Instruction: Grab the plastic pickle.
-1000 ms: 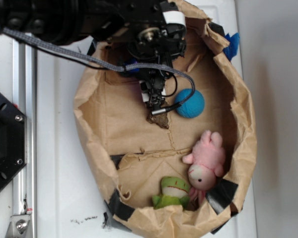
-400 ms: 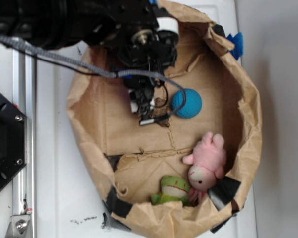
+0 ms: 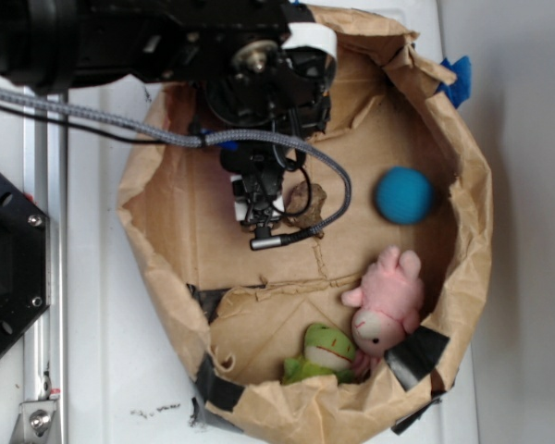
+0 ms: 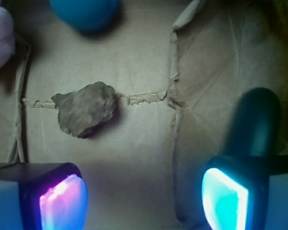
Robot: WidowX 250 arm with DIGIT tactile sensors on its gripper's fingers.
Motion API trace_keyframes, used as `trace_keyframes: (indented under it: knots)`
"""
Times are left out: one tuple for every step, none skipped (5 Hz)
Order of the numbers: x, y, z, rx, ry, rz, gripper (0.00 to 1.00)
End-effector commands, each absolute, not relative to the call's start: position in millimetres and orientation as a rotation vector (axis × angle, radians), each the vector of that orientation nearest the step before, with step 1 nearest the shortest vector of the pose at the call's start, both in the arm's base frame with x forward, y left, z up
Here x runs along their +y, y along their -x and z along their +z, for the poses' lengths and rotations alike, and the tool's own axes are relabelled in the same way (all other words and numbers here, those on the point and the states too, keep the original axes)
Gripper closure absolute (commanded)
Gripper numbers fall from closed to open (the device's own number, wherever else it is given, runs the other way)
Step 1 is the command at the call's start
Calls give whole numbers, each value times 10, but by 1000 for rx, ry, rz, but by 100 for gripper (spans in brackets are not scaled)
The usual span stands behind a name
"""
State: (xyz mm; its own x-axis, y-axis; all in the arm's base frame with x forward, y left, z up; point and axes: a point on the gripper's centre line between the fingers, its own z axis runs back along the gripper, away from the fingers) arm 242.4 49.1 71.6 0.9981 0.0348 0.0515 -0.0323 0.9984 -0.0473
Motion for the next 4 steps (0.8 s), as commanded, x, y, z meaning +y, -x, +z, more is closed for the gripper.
trace_keyframes:
  knots:
    - [770,-2537,741,-79,-6,115,0]
    - [861,-2588,714,-83,-26,137,0]
    - [952,-2617,651,-75,-94,140,0]
    - [1019,-2614,665,-76,-160,96,0]
